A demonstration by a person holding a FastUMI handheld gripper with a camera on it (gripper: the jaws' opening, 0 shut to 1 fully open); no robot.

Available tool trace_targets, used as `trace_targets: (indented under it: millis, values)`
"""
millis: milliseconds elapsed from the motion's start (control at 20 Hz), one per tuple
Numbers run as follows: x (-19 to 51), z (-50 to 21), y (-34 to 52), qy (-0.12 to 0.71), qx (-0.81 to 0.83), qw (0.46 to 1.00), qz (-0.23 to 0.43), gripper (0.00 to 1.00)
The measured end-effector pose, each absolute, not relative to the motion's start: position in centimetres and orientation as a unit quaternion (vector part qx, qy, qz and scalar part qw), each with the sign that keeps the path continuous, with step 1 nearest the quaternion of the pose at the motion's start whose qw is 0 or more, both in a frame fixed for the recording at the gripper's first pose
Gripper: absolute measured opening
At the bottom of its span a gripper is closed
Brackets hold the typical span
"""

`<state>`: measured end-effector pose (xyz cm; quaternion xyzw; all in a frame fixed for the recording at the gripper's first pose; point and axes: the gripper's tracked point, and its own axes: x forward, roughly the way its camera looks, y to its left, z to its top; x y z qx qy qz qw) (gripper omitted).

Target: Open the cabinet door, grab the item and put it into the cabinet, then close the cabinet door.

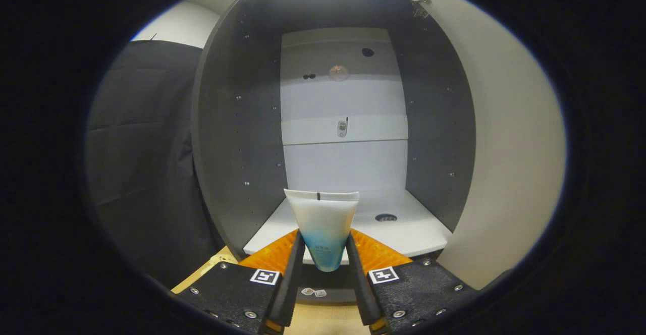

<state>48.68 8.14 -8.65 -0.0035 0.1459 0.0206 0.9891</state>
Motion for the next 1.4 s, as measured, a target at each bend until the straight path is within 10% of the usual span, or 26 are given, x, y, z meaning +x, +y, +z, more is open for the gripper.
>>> trace_targets:
  millis: [900, 1150, 1400]
  values:
    - [56.1, -12.9, 6.8, 0.221, -0.033, 0.975, 0.008, 0.54]
    - [55.6, -11.6, 6.6, 0.207, -0.035, 0.978, 0.002, 0.95]
    - [53.0, -7.9, 7.3, 0.166, -0.040, 0.985, 0.007, 0.95]
